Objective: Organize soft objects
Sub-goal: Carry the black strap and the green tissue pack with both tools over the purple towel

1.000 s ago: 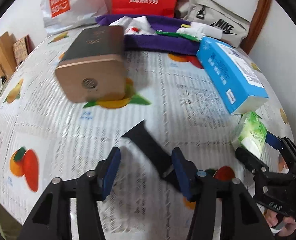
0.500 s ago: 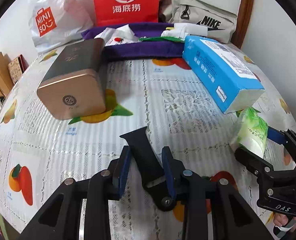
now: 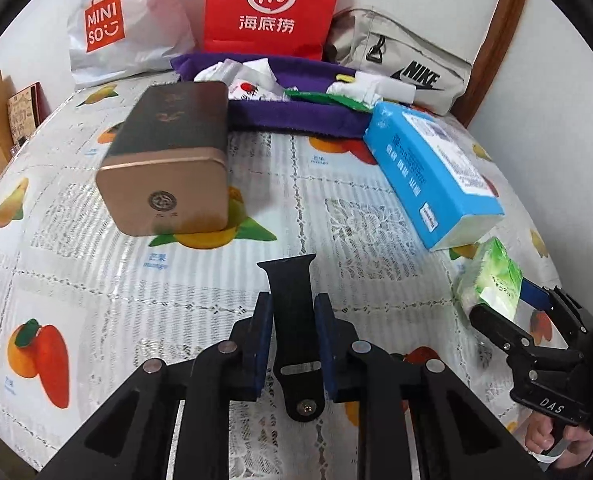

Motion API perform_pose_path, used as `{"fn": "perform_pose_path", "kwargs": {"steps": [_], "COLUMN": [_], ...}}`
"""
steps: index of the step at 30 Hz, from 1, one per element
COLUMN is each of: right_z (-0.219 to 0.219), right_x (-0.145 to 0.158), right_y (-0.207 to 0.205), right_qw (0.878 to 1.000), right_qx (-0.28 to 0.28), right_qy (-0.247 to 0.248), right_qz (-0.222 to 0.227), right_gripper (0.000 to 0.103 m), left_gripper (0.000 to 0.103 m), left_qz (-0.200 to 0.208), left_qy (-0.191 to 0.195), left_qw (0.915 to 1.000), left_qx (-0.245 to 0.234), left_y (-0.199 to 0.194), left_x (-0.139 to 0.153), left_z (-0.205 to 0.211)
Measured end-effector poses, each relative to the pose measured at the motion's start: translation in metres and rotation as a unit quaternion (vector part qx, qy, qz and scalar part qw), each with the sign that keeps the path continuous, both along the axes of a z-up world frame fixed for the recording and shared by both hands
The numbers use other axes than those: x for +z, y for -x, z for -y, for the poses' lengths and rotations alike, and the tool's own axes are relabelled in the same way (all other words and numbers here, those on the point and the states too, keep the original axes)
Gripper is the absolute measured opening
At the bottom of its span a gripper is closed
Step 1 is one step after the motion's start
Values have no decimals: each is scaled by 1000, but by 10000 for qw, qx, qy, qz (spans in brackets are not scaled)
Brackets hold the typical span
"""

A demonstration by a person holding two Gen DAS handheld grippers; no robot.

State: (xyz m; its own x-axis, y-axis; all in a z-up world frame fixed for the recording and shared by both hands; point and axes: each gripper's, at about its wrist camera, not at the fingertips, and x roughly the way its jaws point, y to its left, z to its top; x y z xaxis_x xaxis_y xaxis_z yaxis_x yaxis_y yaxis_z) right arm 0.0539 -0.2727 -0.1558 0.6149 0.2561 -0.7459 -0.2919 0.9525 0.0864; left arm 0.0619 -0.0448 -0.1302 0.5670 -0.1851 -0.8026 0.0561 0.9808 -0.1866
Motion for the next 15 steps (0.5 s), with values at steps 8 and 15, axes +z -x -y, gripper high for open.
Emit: {"fn": "perform_pose_path", "kwargs": {"steps": [8,15], "right_z": [0,-10], "right_x": [23,48], "right_y": [5,2], "right_qw": [9999,9994], "right_qx": [-41,90], "right_qy": [67,86], "right_qz": [138,323], "right_gripper": [78,78], "left_gripper": [20,20], "left_qz": [190,393], "left_qy": [105,186], "left_qw": [9997,9990], "left_qx": [73,140], "left_y": [2,-1], "left_x": [23,46], "left_z": [-13,-21]}}
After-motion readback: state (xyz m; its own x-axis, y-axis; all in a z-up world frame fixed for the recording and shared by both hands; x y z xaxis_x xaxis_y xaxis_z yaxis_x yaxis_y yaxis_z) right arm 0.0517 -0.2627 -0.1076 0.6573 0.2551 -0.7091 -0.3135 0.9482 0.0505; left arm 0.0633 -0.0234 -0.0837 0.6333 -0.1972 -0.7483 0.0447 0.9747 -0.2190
